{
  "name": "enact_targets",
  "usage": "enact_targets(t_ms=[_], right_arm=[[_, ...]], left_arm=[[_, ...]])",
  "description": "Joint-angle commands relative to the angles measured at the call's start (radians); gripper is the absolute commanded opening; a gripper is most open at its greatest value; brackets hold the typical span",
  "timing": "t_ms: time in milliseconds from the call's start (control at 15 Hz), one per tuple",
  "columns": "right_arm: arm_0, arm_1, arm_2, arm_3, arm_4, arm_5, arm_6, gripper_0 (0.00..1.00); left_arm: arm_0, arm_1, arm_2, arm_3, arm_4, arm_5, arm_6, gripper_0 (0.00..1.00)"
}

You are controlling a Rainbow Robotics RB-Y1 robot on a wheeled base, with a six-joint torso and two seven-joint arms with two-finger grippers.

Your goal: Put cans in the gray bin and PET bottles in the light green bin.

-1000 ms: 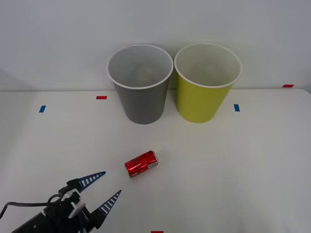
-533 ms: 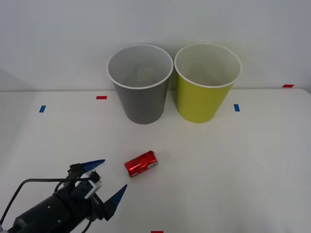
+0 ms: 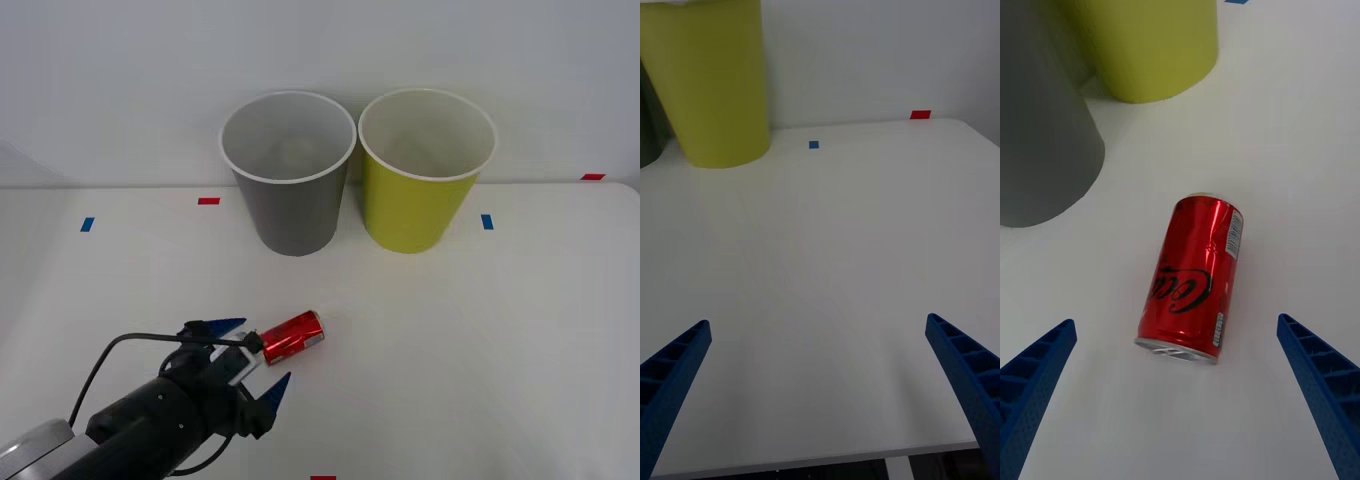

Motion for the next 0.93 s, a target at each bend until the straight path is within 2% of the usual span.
enact_targets(t_ms=[67,467,667,933], right_arm=[[0.000,0.000,0.000,0.000,0.000,0.000,0.000,1.00],[0.000,0.000,0.000,0.000,0.000,0.000,0.000,1.00],[0.000,0.000,0.000,0.000,0.000,0.000,0.000,1.00],[0.000,0.000,0.000,0.000,0.000,0.000,0.000,1.00]], left_arm=[[-0.047,-0.061,-0.044,-0.006,-0.023,0.111,-0.011,0.92],[-0.104,-0.094,-0.048,-0.036,-0.056,0.340,-0.054,0.92],[-0.136,-0.146,-0.048,-0.061,-0.035,0.452,-0.079,0.93],[-0.137,-0.201,-0.065,-0.070,-0.033,0.479,-0.102,0.93]])
